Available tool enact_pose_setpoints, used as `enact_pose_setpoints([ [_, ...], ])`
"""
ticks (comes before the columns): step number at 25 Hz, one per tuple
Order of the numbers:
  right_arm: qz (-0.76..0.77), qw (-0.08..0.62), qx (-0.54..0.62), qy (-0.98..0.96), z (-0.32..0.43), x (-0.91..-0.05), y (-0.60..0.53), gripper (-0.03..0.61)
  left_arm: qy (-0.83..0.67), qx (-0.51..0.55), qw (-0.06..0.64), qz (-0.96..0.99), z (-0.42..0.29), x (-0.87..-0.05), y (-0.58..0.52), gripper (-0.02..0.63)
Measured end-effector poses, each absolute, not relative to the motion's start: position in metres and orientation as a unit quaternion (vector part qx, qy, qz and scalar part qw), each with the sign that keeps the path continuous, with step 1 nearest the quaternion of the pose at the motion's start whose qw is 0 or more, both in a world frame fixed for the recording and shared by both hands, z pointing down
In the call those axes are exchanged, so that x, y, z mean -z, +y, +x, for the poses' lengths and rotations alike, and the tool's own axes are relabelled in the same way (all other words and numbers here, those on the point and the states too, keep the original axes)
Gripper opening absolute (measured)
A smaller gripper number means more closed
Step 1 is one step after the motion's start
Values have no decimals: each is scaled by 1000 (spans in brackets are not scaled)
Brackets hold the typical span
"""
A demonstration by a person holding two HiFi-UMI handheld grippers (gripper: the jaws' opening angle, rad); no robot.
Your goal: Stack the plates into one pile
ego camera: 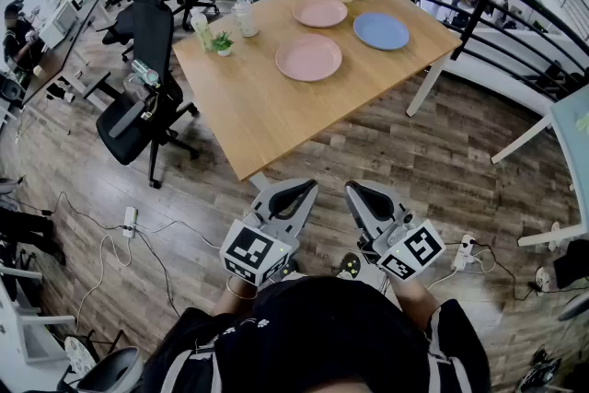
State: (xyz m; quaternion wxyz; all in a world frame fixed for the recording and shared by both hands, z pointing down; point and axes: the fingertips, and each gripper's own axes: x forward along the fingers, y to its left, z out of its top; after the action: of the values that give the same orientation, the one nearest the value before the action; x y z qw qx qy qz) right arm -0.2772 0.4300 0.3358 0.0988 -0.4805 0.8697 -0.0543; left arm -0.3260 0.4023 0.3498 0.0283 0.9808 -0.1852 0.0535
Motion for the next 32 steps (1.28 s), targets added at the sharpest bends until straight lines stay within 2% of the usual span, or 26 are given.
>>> enact_pose_setpoints([
  [11, -493, 85, 29, 865, -270, -336, 445, 2, -175, -69, 31, 982, -315, -354, 414, 15],
  [25, -540, 113, 41, 833, -199, -340, 468, 2, -151, -87, 7, 985, -254, -352, 432, 17],
  [32, -543, 122, 42, 829, -166, -341, 476, 2, -145, -104, 42, 983, -219, -360, 438, 17],
])
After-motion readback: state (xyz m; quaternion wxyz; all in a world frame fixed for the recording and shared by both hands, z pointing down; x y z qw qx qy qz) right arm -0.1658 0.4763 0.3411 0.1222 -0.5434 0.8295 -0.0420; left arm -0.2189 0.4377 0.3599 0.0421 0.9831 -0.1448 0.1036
